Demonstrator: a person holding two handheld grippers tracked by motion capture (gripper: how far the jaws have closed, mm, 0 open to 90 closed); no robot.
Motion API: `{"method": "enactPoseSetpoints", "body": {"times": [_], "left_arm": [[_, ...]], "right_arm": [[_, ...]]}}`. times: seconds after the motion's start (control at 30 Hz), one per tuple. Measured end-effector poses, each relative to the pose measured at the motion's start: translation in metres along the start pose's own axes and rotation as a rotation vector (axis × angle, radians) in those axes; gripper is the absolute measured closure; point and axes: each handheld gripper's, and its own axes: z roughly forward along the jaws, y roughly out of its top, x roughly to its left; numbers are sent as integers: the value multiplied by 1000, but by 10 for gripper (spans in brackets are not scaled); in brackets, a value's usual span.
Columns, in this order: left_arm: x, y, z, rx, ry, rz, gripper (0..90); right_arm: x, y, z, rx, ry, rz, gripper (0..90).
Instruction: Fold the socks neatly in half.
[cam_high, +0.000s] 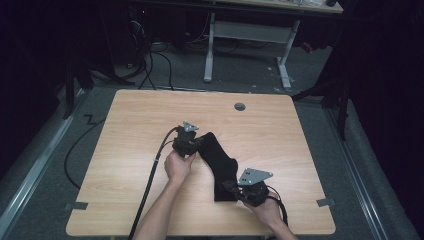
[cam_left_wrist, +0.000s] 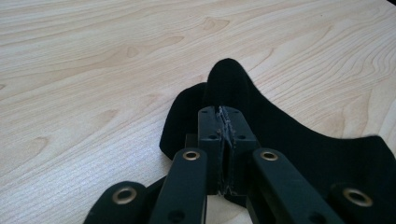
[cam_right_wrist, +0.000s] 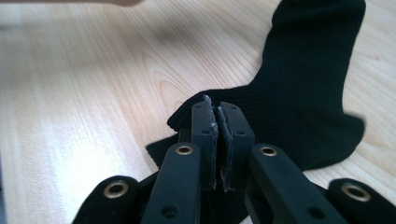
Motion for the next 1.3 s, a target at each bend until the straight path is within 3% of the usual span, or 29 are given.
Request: {"method": "enactPoseSetpoints", "body": {"times": [0.13, 0.27, 0.33, 0.4, 0.5, 0.57, 0.63, 0.73, 0.83, 1.07, 1.3], "left_arm": [[-1, -1, 2, 4, 0, 1, 872], [-1, -2, 4, 13, 4, 7, 872], [-1, -3, 4, 16, 7, 10, 871], [0, -3, 5, 18, 8, 7, 872], [-1, -3, 7, 20, 9, 5, 872], [-1, -3, 8, 23, 11, 8, 871], [-1, -4, 8, 25, 11, 10, 871], [-2, -4, 7, 25, 12, 14, 871], [-2, -4, 7, 25, 10, 18, 872], [-4, -9, 6, 29, 11, 21, 871], [-9, -8, 3, 25, 26, 55, 870]], "right_arm": [[5, -3, 6, 37, 28, 3, 834], [3, -15, 23, 98, 79, 52, 700], [0, -18, 23, 82, 100, 84, 657], [-2, -16, 18, 33, 107, 99, 595], [-4, -9, 12, -32, 77, 101, 591], [-8, -5, 13, -44, 37, 124, 626], [-14, -4, 20, -17, -24, 154, 658], [-20, -6, 32, 31, -73, 181, 677], [-21, -10, 44, 92, -74, 173, 683], [-12, -17, 39, 99, -57, 134, 678], [-9, -23, 32, 96, -36, 117, 678]]}}
